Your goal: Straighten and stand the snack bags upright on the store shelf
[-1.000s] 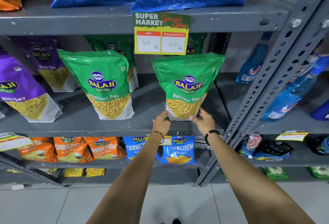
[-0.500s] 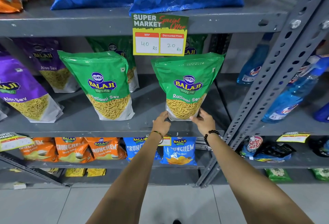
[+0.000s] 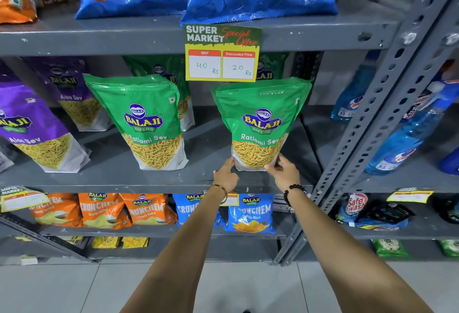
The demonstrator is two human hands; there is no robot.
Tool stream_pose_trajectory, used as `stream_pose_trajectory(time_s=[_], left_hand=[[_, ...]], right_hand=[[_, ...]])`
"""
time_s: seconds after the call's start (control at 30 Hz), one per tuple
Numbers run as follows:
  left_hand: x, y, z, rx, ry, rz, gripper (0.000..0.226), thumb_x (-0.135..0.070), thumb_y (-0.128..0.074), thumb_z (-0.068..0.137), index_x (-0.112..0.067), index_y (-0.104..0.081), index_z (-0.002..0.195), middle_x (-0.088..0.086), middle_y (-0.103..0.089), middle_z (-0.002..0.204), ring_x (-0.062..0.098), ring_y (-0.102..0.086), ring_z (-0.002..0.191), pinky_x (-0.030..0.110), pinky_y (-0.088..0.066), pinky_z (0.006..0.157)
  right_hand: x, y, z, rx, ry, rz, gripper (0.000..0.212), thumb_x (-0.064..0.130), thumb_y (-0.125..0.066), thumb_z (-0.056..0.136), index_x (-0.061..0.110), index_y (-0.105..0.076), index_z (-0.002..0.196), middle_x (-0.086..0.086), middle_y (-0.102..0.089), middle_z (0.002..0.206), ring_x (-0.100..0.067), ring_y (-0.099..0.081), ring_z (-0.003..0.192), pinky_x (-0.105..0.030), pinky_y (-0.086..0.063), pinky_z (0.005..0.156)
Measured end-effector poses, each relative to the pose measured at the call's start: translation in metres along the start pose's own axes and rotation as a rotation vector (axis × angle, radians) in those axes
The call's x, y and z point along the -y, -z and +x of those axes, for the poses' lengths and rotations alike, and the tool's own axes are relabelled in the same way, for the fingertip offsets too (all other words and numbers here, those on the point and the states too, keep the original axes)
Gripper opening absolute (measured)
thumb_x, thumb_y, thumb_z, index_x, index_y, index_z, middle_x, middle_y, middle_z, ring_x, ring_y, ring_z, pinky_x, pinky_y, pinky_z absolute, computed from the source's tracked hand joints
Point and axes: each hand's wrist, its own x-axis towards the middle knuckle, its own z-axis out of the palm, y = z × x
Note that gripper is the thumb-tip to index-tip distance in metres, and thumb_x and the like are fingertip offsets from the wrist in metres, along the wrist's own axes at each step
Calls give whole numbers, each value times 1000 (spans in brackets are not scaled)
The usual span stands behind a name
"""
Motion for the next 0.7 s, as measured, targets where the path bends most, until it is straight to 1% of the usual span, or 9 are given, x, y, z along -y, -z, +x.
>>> stream_pose_trajectory(time_s=[0.1, 0.17, 0.2, 0.27, 0.37, 0.53, 0.57, 0.67, 0.7], left_hand=[[6, -5, -1, -21, -12, 17, 73, 13, -38, 85, -23, -22, 146, 6, -55, 135, 32, -49, 124, 50, -13, 121], [6, -6, -2, -27, -13, 48, 73, 12, -37, 86, -25, -20, 146, -6, -63, 106, 34, -48, 124, 49, -3, 122], [4, -6, -2, -24, -14, 74, 72, 10, -37, 86, -26, -19, 146, -4, -63, 104, 35, -45, 127, 47, 5, 121], [-3, -4, -4, -9, -9, 118, 73, 7, -37, 87, -27, -16, 147, 12, -56, 133, 36, -37, 133, 43, 11, 118], [-7, -2, -5, -1, 6, 151, 74, 6, -37, 87, -28, -12, 148, 13, -40, 148, 35, -34, 136, 43, 11, 118], [-4, -3, -4, 2, 2, 190, 76, 6, -37, 86, -28, -9, 148, 14, -46, 144, 35, -38, 133, 42, 12, 118], [-4, -3, -5, 1, 1, 194, 76, 6, -38, 86, -27, -10, 148, 15, -51, 139, 34, -43, 129, 42, 12, 118], [1, -2, -7, -8, -11, 240, 71, 4, -40, 87, -19, -11, 149, 8, -64, 104, 34, -52, 119, 43, 2, 122], [2, -2, -11, -23, -32, 305, 70, 1, -41, 88, -16, -11, 149, 10, -62, 108, 35, -51, 120, 43, -6, 123]], right_hand=[[0, -2, -2, -9, 2, -20, 40, 10, -66, 80, 12, -58, 120, -9, -69, 112, -16, -62, 93, -24, -45, 83], [1, -3, -1, -32, -1, -36, 38, 9, -66, 80, 11, -60, 118, -11, -70, 110, -19, -64, 94, -24, -46, 82], [1, -3, 0, -41, -4, -45, 39, 10, -66, 80, 10, -60, 118, -11, -70, 110, -22, -65, 97, -26, -48, 83], [3, -4, 1, -49, -18, -63, 41, 11, -66, 81, 10, -59, 121, -11, -69, 112, -25, -64, 102, -32, -50, 89], [5, -4, 3, -43, -29, -88, 42, 13, -66, 81, 11, -58, 123, -11, -69, 114, -26, -64, 103, -35, -50, 93], [4, -4, 3, -44, -46, -86, 42, 13, -65, 81, 11, -58, 123, -11, -68, 115, -25, -64, 104, -32, -49, 91], [6, -4, 2, -44, -58, -84, 43, 11, -65, 81, 11, -57, 123, -11, -68, 117, -25, -64, 104, -31, -48, 90], [2, -6, 2, -44, -92, -74, 55, 2, -63, 81, 10, -48, 133, -12, -62, 127, -27, -60, 112, -35, -47, 96], [2, -7, -1, -52, -121, -90, 60, 1, -62, 81, 10, -43, 137, -14, -58, 131, -28, -57, 116, -38, -46, 100]])
